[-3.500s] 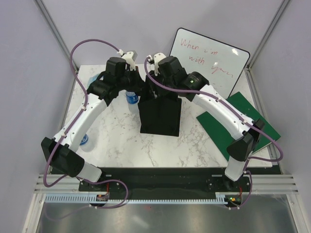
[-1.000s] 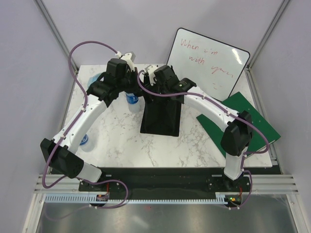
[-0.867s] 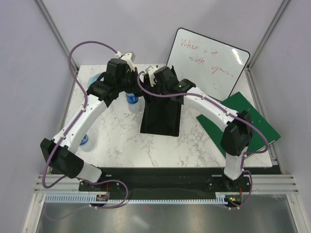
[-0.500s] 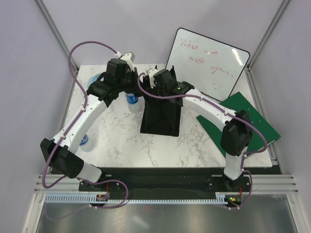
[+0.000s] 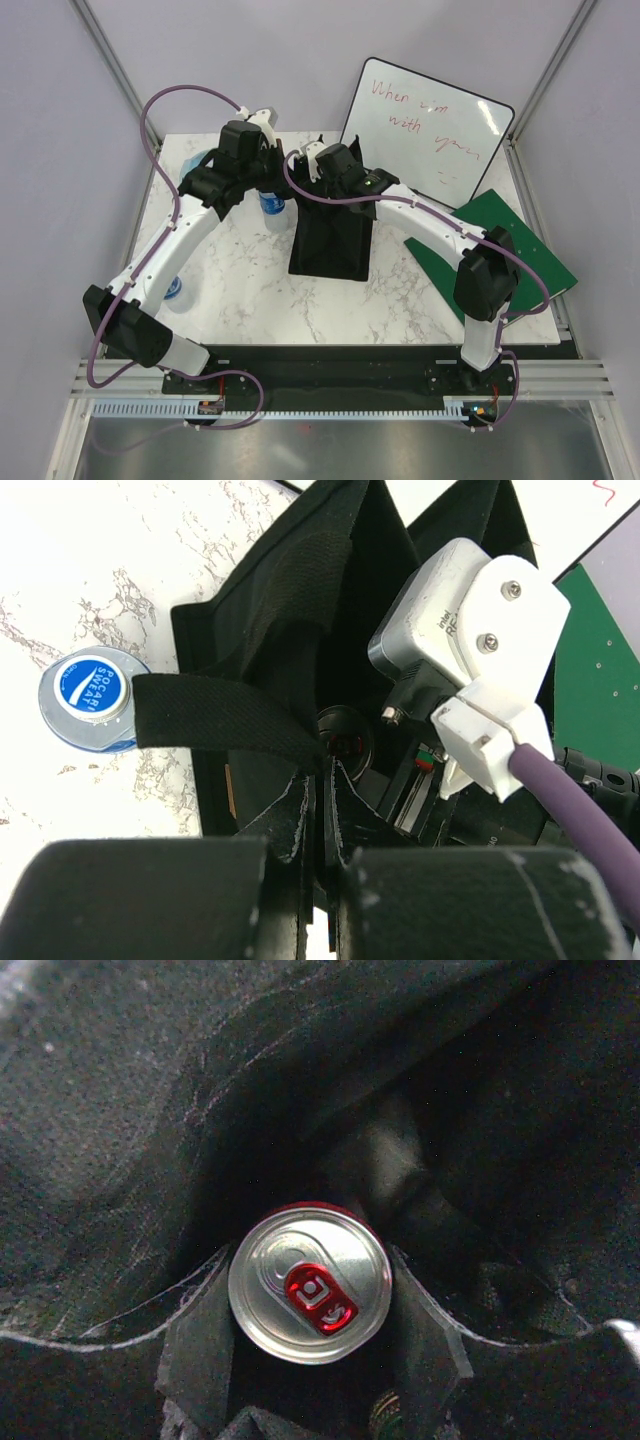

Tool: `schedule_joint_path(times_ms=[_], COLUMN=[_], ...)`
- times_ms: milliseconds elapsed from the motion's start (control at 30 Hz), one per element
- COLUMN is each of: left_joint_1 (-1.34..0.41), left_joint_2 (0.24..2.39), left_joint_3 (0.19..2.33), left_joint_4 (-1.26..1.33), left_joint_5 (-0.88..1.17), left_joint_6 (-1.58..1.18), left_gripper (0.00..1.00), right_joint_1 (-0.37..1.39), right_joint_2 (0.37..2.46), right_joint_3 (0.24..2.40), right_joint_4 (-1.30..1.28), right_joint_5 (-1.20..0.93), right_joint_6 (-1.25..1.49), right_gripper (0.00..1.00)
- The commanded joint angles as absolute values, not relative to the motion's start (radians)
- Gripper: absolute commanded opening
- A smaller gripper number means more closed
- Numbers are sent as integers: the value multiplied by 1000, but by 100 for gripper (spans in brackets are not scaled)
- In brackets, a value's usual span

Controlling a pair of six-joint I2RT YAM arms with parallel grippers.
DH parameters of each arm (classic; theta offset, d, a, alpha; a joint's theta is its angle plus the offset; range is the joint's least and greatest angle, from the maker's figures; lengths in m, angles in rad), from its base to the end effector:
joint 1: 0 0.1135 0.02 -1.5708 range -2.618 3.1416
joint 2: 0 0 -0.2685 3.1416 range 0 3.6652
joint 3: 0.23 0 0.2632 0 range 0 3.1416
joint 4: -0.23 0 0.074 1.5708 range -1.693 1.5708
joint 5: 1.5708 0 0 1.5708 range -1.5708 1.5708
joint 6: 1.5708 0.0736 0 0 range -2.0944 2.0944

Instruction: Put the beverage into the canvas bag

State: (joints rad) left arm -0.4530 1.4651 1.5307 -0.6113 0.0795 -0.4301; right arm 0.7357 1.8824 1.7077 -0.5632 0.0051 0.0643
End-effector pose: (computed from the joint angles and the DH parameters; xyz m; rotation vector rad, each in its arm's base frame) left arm 0.3296 -0.1669 0.3807 0.0736 2.1738 -0.6011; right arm 0.3519 0.3180 0.2843 -0.7692 2.2126 0.3980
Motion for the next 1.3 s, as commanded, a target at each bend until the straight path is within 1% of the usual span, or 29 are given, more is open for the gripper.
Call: schedule_joint_path(times_ms=[0, 67, 267, 367, 500, 633, 967, 1067, 1167, 1267], left_joint_1=[-446, -446, -446, -446, -448, -446, -446, -446, -446, -446], left_joint_2=[1434, 1434, 1430, 1430, 1427, 1430, 1425, 1424, 1422, 1420], left_joint_3=[1526, 1525, 1529, 1534, 1536, 1534, 1539, 1543, 1546, 1546], left_joint_4=[-588, -587, -588, -588, -588, -588, -589, -591, -594, -595], left_joint_5=[66, 64, 66, 67, 67, 64, 66, 67, 64, 55], left_joint_6=[-454, -454, -459, -456, -456, -453, -448, -443, -437, -433], left_gripper=[2, 2, 2, 2, 2, 2, 2, 2, 2, 2], right_joint_1=[733, 733, 735, 733, 733, 733, 733, 730, 730, 730], right_joint_2=[1873, 1858, 1844, 1838, 1836, 1827, 1763, 1735, 1698, 1646], right_joint_3=[1718, 1727, 1775, 1790, 1804, 1836, 1963, 1999, 1997, 1933], right_joint_4=[-575, -583, -615, -626, -640, -661, -749, -782, -834, -841], right_joint_5=[32, 26, 26, 29, 25, 23, 2, -60, -123, -178], right_joint_6=[80, 81, 81, 84, 87, 94, 97, 98, 84, 74], right_gripper=[52, 55, 60, 66, 67, 72, 70, 68, 68, 68])
